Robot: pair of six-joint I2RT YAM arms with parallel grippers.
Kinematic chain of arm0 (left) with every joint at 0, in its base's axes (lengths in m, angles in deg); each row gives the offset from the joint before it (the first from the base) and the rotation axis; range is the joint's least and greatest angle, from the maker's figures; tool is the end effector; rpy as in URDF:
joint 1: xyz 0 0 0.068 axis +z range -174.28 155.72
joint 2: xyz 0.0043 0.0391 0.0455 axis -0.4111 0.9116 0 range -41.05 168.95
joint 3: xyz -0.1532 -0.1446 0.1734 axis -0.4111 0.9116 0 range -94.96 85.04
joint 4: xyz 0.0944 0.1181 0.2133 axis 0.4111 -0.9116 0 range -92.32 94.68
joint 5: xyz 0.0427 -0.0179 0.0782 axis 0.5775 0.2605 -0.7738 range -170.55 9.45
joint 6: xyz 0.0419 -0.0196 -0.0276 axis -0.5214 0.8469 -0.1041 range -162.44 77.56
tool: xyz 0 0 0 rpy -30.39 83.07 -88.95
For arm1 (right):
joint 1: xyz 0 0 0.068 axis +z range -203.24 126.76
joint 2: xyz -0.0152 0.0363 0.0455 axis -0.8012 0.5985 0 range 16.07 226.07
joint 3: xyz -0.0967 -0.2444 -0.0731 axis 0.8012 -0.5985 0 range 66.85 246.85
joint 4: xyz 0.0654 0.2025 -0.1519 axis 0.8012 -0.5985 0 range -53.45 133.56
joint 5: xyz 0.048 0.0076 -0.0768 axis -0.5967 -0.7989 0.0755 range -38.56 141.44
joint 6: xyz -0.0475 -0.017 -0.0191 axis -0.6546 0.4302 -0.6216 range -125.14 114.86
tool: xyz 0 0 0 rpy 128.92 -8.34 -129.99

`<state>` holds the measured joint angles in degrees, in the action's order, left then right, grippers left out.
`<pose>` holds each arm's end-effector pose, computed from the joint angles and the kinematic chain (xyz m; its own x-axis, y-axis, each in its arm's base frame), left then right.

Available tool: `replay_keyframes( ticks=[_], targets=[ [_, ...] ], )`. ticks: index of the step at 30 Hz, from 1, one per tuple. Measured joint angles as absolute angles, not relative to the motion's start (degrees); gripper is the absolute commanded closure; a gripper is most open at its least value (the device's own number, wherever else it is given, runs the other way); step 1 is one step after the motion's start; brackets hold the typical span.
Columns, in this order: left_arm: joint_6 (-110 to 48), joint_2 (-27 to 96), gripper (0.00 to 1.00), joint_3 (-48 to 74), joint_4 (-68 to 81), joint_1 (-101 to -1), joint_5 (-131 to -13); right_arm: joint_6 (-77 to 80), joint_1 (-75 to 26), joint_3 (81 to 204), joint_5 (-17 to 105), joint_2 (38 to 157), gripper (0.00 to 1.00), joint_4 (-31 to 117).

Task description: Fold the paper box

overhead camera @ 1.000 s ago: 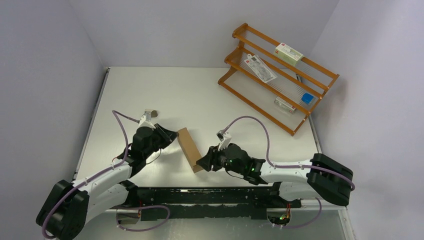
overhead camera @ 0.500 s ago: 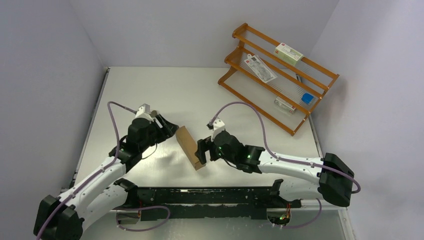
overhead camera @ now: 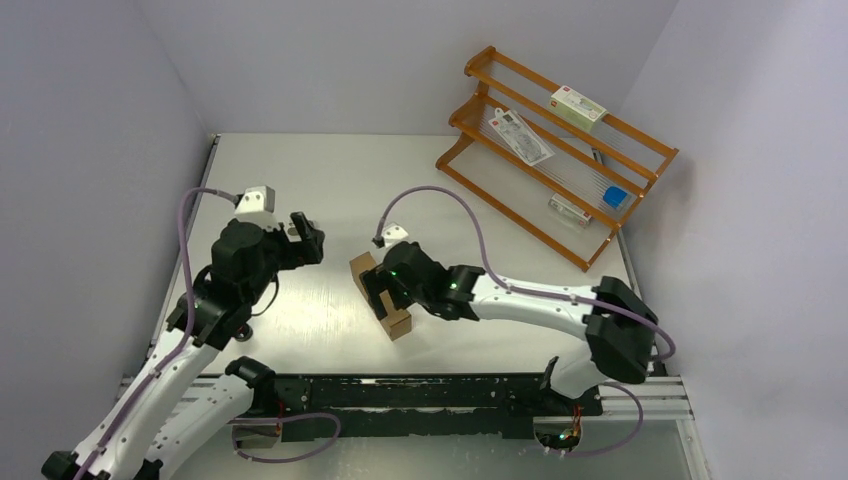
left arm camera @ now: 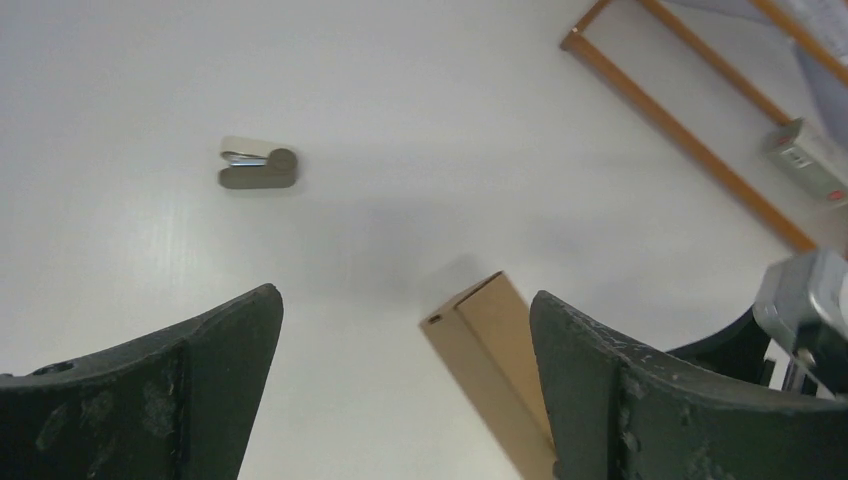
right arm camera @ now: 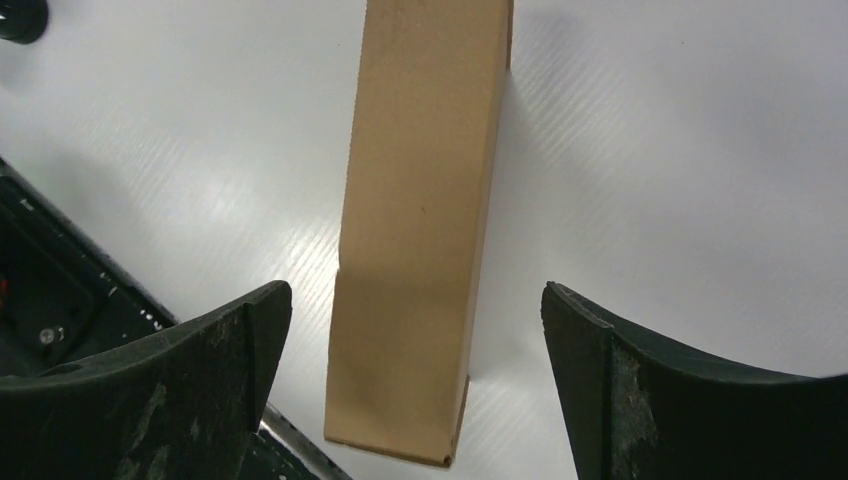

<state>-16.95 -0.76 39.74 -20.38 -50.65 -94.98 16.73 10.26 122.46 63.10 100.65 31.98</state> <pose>0.1467 -0.0628 0.3283 -0.3721 -0.2807 -0.8848 0.0667 0.9426 -0.3271 0.1498 0.2842 0.2394 -0.5700 -0.3259 -0.7542 -0.6418 0.7498 0.1611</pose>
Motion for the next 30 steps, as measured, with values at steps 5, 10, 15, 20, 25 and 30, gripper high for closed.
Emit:
replay_keyframes(
  ticks=[5, 10, 15, 20, 25, 30],
  targets=[
    [-21.7, -2.0, 0.02, 40.4, -24.2, -50.5, -96.9, 16.0, 10.5, 129.9, 64.0, 108.1, 0.06, 27.4],
    [-24.1, -3.2, 0.02, 40.6, -27.2, -50.0, -102.0, 14.6, 10.9, 136.2, 65.1, 114.5, 0.22, 23.0],
    [-24.6, -8.2, 0.02, 40.7, -27.8, -49.4, -105.0, 13.1, 11.4, 140.7, 67.4, 119.0, 0.34, 18.6],
    [-24.7, -11.1, 0.02, 40.8, -27.8, -49.1, -106.1, 7.9, 11.4, 143.9, 69.2, 120.5, 0.49, 14.3],
    [-24.7, -11.7, 0.02, 40.9, -27.9, -48.5, -106.4, 0.3, 11.3, 147.7, 71.1, 121.0, 0.53, 11.5],
    [-24.6, -14.0, 0.02, 40.9, -27.9, -47.8, -107.5, -10.0, 11.2, 147.6, 74.5, 121.0, 0.54, 12.7]
  ],
)
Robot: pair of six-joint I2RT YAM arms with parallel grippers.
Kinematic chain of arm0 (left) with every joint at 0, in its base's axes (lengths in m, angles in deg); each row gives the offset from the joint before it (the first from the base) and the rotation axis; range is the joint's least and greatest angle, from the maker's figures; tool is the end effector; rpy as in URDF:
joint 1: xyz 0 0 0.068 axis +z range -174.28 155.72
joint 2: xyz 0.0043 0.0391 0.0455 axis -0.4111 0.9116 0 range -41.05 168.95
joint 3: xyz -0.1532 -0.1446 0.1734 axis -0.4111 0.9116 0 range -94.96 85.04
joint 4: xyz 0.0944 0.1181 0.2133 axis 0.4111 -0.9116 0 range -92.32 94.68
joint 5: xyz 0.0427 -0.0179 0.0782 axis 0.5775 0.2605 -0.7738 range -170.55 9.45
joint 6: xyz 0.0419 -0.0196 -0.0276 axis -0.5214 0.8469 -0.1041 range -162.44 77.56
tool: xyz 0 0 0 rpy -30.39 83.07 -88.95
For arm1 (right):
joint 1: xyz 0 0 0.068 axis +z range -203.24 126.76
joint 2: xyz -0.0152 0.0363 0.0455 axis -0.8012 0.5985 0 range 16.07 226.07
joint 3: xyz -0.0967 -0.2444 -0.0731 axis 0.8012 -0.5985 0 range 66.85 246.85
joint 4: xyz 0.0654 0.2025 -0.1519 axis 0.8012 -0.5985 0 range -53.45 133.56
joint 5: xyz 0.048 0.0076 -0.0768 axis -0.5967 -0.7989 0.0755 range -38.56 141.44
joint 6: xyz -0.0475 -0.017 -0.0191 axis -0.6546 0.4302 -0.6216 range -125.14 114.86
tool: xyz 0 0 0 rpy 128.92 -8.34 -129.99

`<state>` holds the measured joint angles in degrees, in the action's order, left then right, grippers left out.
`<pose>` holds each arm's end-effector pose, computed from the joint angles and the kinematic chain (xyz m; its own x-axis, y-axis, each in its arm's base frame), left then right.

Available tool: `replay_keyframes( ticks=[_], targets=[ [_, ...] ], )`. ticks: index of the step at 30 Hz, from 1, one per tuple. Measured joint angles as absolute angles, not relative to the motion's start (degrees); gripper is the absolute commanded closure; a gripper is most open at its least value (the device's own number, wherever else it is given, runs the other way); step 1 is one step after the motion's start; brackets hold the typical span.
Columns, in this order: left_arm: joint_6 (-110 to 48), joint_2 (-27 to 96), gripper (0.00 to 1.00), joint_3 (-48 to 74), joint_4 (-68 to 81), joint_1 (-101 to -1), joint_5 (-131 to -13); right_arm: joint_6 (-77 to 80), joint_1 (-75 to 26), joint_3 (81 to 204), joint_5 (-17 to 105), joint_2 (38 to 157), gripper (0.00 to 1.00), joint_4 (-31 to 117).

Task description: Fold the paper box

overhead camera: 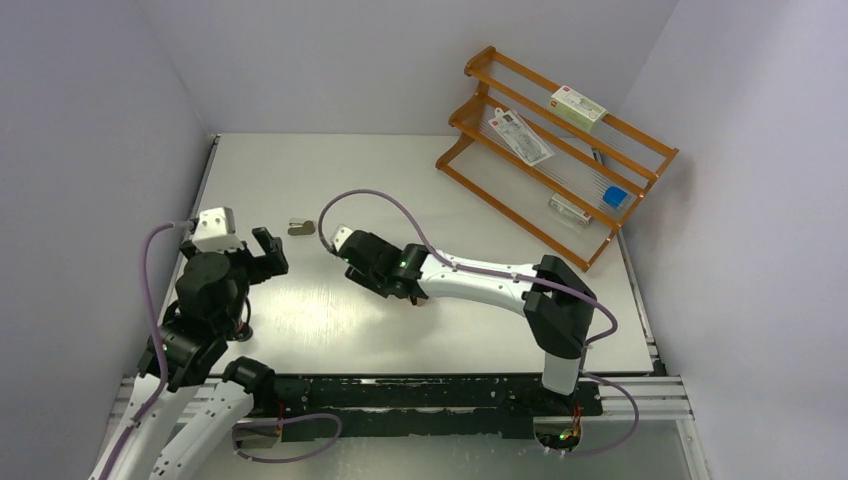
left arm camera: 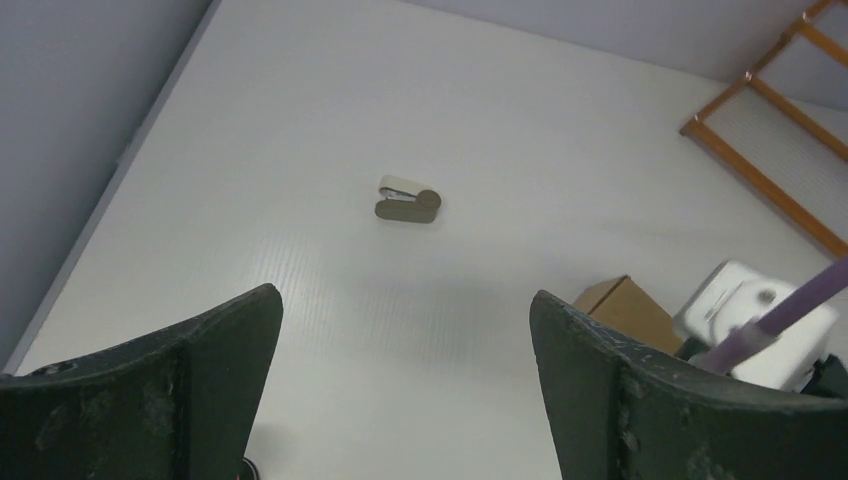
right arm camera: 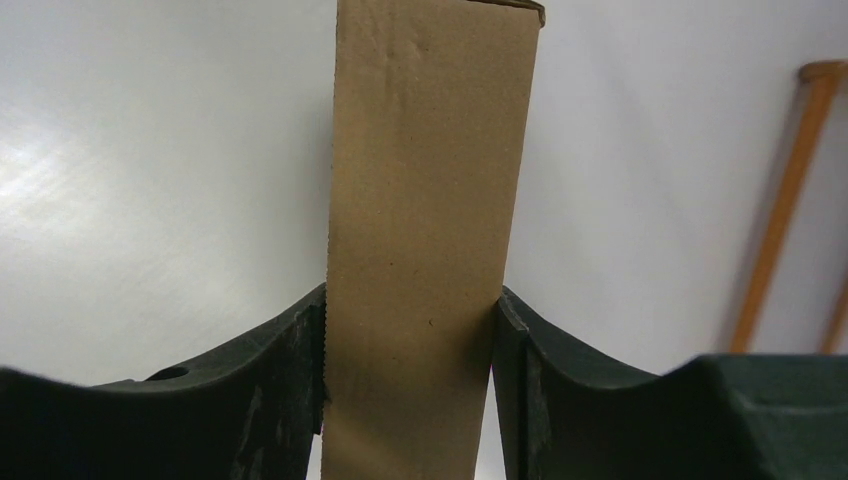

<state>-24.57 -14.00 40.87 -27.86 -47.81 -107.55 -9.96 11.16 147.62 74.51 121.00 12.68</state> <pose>0.1011 -0.0264 0.3350 -0.2180 -0.2032 -0.9546 -0.1182 0.9764 -0.1809 0.1843 0.3522 0.2356 -0.2912 -0.7869 -0.5441 -0.7598 0.5358 -0.3682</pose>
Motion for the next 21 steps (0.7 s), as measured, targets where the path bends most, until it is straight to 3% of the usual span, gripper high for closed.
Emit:
replay_keyframes(
  ticks=[13, 18, 21],
  targets=[
    [-23.3, -21.4, 0.02, 41.7, -27.8, -46.8, -111.7, -39.6, 13.5, 126.7, 89.1, 118.9, 0.49, 37.9],
    [-23.1, -21.4, 0.02, 41.8, -27.9, -46.5, -112.3, -43.3, 17.7, 122.0, 94.8, 119.3, 0.40, 45.0],
    [-23.1, -21.5, 0.02, 41.8, -27.9, -46.4, -112.4, -43.3, 19.9, 121.0, 96.6, 119.8, 0.30, 45.6]
  ],
)
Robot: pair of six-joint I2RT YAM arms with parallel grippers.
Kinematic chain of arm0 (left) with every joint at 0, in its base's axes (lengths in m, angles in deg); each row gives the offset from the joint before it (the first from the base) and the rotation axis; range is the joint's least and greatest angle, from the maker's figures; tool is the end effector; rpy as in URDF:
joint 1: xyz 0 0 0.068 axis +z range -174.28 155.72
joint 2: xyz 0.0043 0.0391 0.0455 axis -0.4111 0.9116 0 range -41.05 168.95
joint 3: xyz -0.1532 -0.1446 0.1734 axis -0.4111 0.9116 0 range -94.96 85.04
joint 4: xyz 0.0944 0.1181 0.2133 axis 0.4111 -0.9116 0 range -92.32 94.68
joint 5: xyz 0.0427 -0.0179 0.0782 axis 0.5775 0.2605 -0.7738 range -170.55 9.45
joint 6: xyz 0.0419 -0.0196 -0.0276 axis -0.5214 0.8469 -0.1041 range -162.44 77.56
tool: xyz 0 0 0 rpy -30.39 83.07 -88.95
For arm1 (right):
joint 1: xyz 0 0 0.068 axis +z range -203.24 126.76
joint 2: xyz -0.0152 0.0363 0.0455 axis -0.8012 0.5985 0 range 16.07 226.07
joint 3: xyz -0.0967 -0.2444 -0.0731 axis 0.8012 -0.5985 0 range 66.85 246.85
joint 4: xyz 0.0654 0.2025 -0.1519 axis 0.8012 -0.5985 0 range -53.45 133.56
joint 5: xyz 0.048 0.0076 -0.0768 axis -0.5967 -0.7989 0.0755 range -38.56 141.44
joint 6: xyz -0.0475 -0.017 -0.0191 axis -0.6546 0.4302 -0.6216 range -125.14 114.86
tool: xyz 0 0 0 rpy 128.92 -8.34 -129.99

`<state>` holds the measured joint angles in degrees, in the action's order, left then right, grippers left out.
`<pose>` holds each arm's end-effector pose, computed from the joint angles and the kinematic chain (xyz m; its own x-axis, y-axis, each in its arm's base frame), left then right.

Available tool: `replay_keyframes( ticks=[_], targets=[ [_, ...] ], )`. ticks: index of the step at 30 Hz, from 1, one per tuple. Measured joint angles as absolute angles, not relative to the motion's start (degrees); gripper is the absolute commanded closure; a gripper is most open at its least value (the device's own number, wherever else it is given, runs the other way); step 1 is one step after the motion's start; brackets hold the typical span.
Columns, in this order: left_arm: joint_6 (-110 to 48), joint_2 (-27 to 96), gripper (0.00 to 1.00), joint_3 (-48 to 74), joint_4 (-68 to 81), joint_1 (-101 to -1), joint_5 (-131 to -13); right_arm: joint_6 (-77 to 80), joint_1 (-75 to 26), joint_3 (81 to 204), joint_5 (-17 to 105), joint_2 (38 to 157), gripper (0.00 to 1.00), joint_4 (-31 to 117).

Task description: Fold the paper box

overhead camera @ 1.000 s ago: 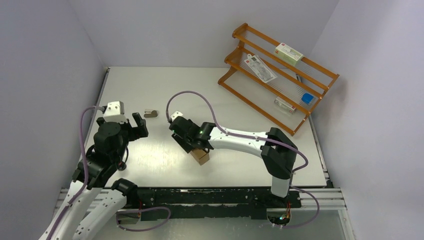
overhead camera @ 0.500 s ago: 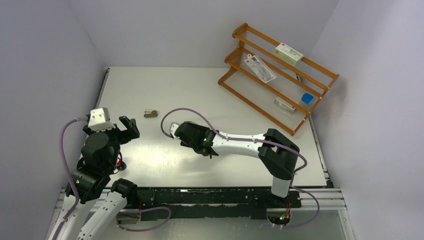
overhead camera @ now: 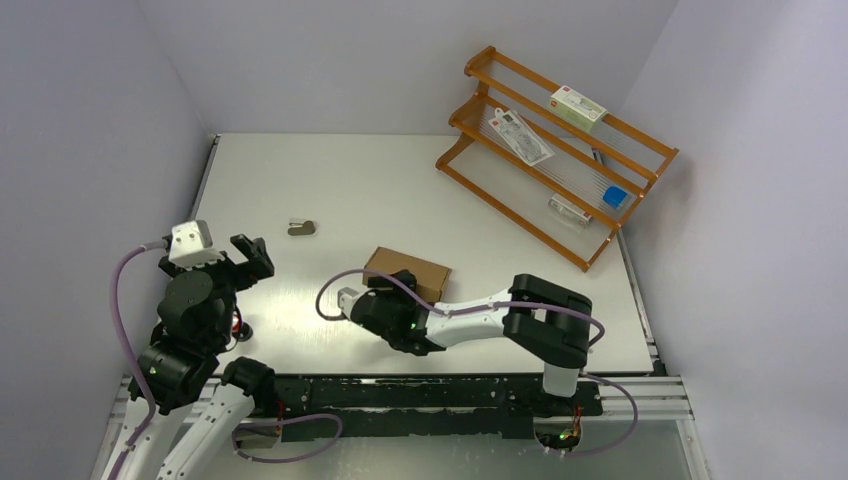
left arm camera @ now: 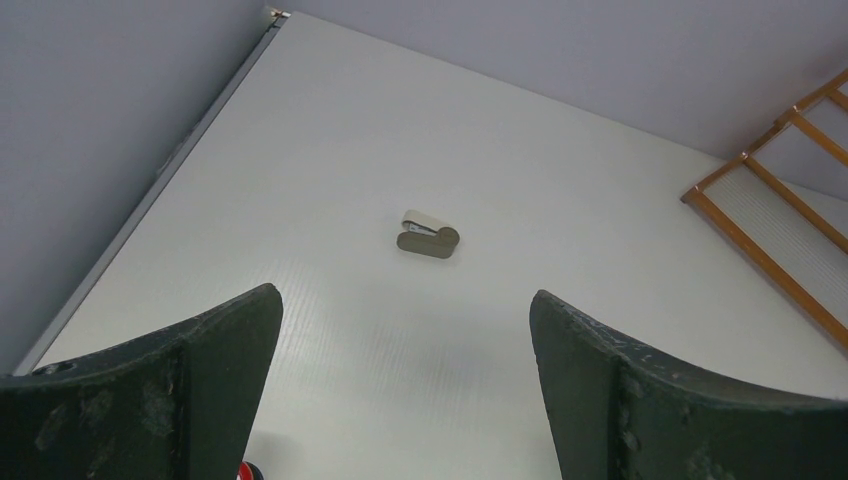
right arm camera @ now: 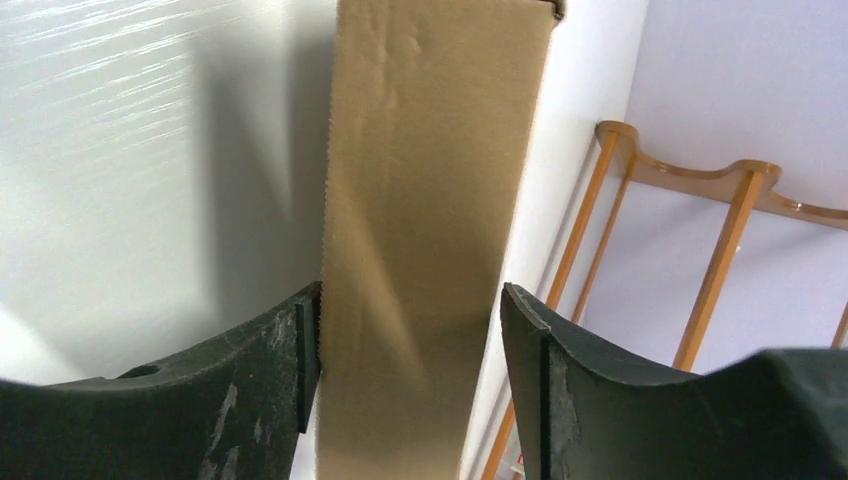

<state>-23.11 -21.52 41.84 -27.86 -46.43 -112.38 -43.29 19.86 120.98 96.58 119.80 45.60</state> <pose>0.0760 -0.0107 0.3391 -0.0810 -0.2706 -0.9593 -0.2005 0.9472 -0.2503 0.1271 0.3314 0.1491 0.1623 -0.9646 -0.2076 -0.5538 0.0851 -0.8283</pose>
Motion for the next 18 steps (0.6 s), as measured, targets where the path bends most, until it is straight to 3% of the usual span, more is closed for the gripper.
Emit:
replay_keyframes(
  ticks=[8, 18],
  targets=[
    [-23.0, -21.6, 0.02, 42.1, -27.9, -46.2, -112.4, -35.5, 23.2, 121.1, 95.4, 119.8, 0.01, 36.4],
    [-23.0, -21.6, 0.02, 42.5, -27.8, -46.2, -112.0, -25.0, 24.4, 125.6, 89.3, 114.1, 0.00, 24.2]
  ],
)
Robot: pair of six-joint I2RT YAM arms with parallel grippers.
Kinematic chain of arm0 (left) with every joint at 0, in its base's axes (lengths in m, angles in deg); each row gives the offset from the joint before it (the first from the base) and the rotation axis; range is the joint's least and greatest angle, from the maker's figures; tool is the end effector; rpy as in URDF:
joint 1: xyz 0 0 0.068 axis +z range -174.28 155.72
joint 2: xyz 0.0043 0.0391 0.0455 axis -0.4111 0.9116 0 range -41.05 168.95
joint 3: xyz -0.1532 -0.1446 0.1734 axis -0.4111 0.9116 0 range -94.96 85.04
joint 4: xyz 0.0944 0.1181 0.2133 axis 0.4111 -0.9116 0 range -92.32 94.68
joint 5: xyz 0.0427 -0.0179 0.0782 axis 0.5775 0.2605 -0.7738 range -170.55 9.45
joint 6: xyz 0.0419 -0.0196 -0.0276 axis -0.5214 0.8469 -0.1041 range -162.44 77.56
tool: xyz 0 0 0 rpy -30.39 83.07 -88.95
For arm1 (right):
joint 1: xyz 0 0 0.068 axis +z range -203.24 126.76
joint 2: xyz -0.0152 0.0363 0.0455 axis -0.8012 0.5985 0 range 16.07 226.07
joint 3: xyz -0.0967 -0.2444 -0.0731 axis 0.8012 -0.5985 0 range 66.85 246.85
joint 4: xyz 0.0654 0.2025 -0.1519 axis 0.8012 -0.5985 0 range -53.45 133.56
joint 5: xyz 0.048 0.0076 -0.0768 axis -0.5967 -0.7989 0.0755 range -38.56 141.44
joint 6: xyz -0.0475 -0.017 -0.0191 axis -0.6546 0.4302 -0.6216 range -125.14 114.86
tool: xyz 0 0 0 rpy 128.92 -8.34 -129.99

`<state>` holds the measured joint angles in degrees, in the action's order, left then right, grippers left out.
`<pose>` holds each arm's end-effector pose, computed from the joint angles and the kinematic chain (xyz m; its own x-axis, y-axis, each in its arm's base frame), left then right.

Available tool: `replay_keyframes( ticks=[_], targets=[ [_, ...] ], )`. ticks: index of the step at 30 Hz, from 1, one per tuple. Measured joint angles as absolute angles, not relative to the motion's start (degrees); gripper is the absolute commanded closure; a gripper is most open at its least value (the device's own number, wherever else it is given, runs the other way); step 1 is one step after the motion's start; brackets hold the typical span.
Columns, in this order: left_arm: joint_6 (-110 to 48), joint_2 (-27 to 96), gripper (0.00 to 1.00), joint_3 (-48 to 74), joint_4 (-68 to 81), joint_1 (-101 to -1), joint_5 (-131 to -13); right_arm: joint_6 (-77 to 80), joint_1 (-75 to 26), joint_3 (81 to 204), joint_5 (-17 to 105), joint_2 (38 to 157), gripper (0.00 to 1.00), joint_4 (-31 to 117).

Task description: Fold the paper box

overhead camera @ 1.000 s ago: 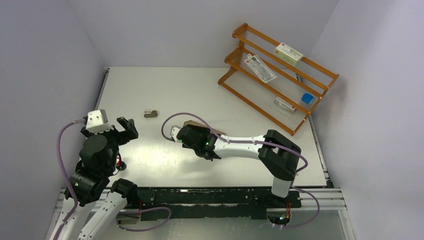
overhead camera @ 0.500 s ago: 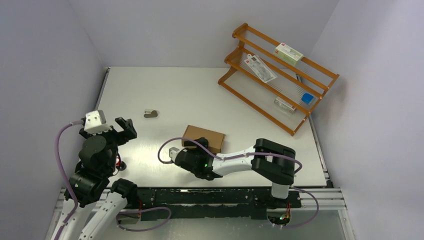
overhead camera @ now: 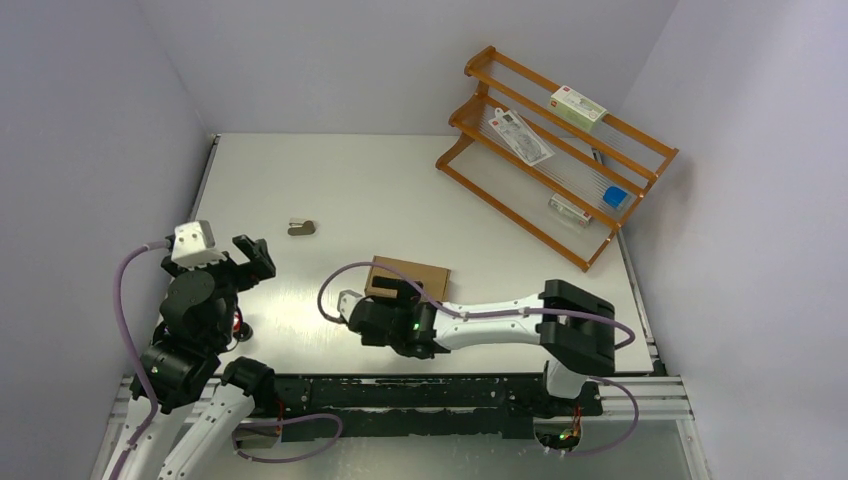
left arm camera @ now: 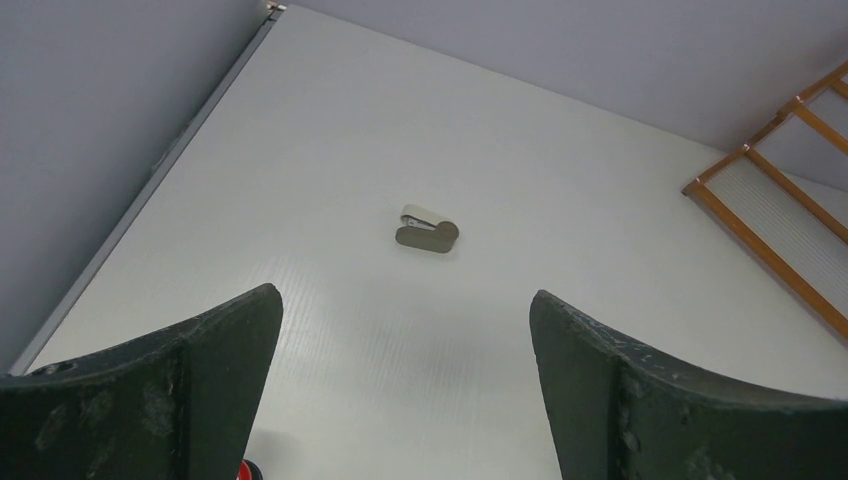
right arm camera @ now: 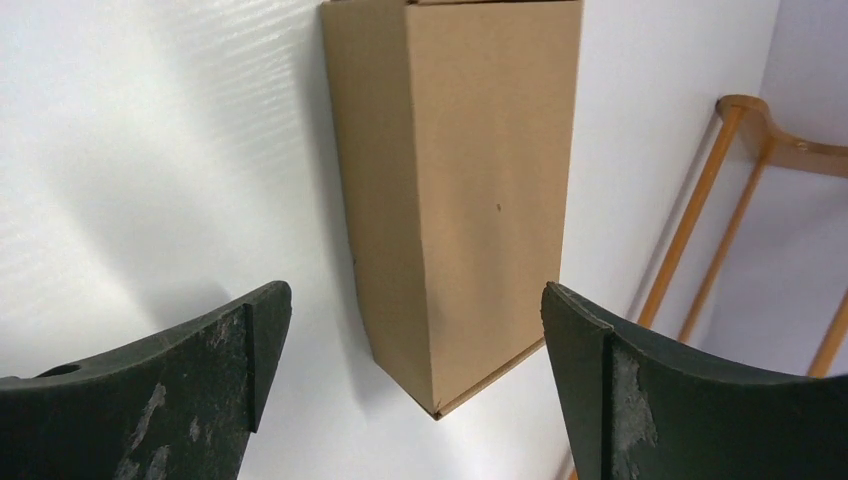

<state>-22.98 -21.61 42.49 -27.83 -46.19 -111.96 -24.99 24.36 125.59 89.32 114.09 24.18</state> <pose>0.0772 -0.0111 0.3357 -0.0900 -0.2702 -0.9586 -0.2001 0.9478 -0.2484 0.0939 0.3250 0.1790 0.0660 -0.9480 -0.3112 -0.7228 0.1696 -0.6699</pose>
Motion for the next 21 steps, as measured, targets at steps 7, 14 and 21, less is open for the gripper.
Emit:
replay_keyframes(
  ticks=[7, 14, 21],
  targets=[
    [-24.2, -21.5, 0.02, 43.4, -26.9, -46.1, -107.6, -15.6, 15.9, 126.9, 82.2, 109.3, 0.01, 27.4],
    [-26.2, -17.6, 0.02, 44.2, -25.6, -46.1, -100.4, -1.6, -3.6, 119.8, 80.3, 98.4, 0.02, 35.5],
    [-27.3, -19.2, 0.02, 45.1, -24.6, -46.1, -97.0, 10.5, -16.0, 109.3, 84.0, 80.9, 0.00, 34.5]
  ],
)
